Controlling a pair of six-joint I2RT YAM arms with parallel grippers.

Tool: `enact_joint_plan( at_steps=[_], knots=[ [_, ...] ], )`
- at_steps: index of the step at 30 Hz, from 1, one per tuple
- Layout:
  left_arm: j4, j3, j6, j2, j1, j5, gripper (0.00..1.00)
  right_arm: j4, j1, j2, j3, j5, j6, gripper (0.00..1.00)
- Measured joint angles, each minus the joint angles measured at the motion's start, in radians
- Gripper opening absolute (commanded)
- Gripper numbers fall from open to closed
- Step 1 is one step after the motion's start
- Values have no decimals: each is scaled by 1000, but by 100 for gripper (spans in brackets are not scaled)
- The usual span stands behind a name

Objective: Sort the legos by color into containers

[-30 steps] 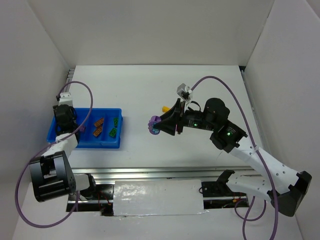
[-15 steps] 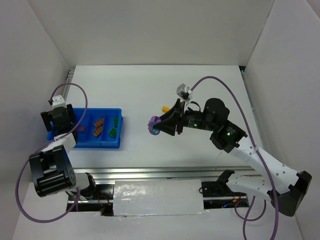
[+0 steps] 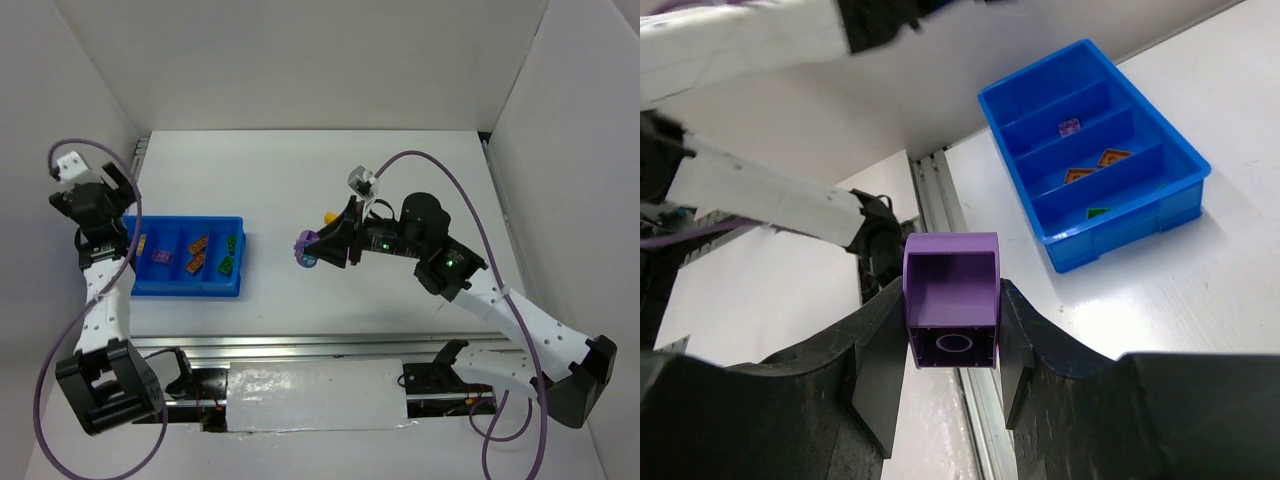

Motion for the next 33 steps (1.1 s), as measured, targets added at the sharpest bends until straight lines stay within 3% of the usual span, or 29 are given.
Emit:
enact_joint_plan(
  at_steps=[6,11,13,20,28,33],
  knots=[
    [-72,202,-151,-195,-33,483,99,19,-50,35,0,-23,56,0],
    [-84,269,-234,-206,-236,977,99,61,-58,105,10,-51,120,0],
    [-110,244,-253,-207,-303,1085,100,74,-58,143,21,-65,147,0],
    [-94,5,-394,-358,-429,1251,100,166,-45,238,75,-61,267,0],
    [-45,21,-455,-381,-431,1338,100,310,-11,263,93,-6,378,0],
    [-16,24,-491,-380,-443,1374,95,376,5,303,102,9,430,0]
  ],
)
